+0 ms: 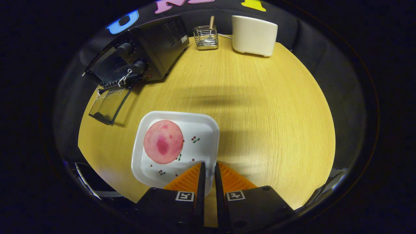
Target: Open the toaster oven, put the food inside, and close the toaster oven door.
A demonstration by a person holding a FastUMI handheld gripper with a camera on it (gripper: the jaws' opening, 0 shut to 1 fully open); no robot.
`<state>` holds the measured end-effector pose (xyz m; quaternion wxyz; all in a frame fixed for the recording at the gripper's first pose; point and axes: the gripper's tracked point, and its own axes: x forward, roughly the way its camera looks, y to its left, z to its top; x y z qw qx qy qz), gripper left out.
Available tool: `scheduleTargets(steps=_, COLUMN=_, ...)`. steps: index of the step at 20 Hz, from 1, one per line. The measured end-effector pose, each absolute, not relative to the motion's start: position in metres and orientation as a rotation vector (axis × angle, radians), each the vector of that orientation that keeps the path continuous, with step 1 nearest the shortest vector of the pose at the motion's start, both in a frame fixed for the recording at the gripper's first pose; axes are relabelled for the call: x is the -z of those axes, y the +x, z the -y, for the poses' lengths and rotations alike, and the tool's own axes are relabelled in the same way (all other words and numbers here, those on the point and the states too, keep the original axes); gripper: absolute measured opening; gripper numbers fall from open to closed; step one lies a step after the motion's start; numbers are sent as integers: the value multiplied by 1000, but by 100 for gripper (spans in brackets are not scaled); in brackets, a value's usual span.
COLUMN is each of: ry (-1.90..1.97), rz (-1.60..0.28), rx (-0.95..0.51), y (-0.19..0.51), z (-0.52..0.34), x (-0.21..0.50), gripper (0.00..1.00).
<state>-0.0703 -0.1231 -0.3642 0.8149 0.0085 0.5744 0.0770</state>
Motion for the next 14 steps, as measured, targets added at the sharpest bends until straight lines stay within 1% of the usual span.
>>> scheduleTargets(steps=1, ry=37, rz=-1234, rx=-163, y=-71, z=124, x=363, gripper=24)
scheduleTargets(steps=3, ry=121, rz=-1253, rx=-180, y=-69, z=120, x=366, gripper=11)
scheduleTargets(steps=5, ry=196, rz=-1259, rx=-208, y=-71, z=116, x=363, gripper=7)
scheduleTargets(steps=7, ry=270, rz=-1266, rx=-226, y=-71, z=117, x=363, gripper=5)
scheduleTargets(steps=11, ry=410, rz=-1280, rx=-232, y=-70, z=119, x=363, gripper=5)
scheduleTargets(steps=14, ry=500, rz=-1284, rx=-199, y=-76, z=121, x=360, gripper=5)
